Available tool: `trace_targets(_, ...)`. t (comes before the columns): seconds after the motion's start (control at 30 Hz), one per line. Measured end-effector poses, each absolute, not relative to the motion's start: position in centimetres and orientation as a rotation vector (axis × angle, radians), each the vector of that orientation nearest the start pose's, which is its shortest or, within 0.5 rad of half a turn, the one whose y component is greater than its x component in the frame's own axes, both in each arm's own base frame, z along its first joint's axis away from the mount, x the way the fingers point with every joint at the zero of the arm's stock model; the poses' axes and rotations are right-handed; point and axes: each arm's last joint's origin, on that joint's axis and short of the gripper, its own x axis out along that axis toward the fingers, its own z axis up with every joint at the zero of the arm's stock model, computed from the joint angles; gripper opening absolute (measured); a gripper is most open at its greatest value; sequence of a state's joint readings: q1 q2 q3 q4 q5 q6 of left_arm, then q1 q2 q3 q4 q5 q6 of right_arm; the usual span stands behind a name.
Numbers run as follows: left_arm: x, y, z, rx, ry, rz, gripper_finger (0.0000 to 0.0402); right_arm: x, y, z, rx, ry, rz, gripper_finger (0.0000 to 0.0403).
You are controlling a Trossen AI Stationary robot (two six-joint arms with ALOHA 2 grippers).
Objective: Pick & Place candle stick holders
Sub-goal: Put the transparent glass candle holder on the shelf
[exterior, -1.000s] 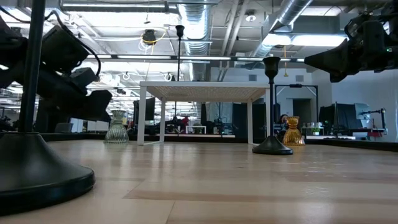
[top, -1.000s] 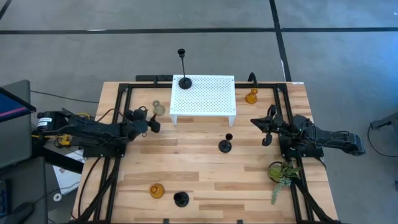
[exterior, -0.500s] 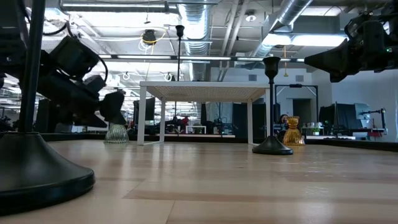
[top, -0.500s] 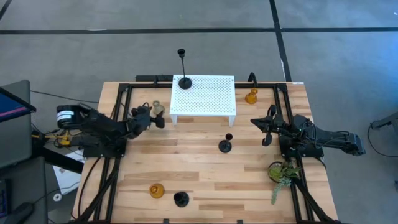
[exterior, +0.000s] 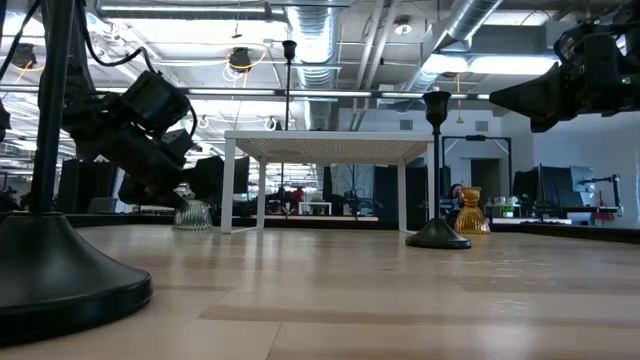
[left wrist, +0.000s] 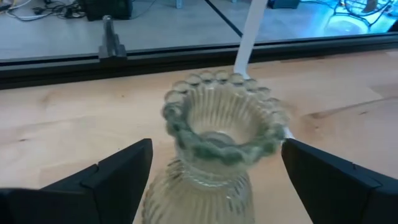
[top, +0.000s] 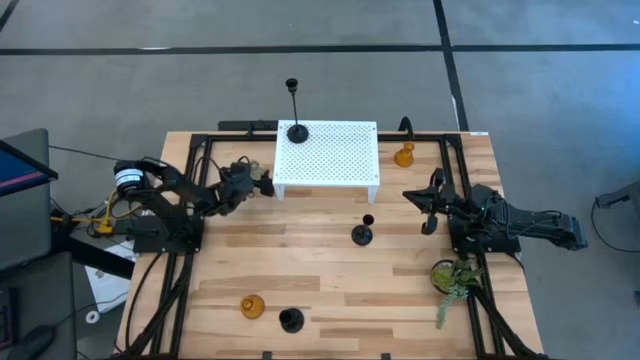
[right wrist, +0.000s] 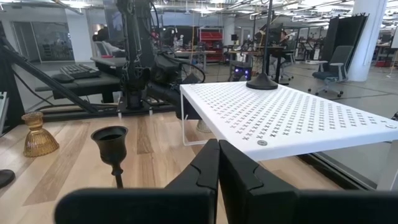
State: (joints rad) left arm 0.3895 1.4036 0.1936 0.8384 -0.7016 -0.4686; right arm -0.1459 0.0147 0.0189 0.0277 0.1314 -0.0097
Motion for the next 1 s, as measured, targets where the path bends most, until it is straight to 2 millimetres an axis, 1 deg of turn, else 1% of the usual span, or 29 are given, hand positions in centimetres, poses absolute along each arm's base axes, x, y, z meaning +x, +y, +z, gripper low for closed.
trace_targets(0.2,17.78,9.85,12.33,-0.358,0.121,1.169,0.0354,9.56,-1.79,17.07,-0.010,-0.023,-0.278,0.0000)
trace_targets(0.37,17.76,9.90,12.32,-0.358,0.120,1.171,0.0335,9.56,-1.79,17.06,-0.010,-0.022,-0.278,0.0000)
trace_targets(0.53,17.76,9.90,12.33,-0.358,0.120,1.171,0.0289,9.56,-1.79,17.06,-0.010,-0.022,-0.278,0.0000)
trace_targets(0.83,17.75,9.91,12.39,-0.357,0.112,1.179,0.0187,9.56,-1.79,17.06,-0.010,-0.022,-0.278,0.0000)
trace_targets(1.0,17.77,9.88,12.50,-0.331,0.116,1.183,0.0147,9.56,-1.79,17.06,-0.010,-0.022,-0.278,0.0000)
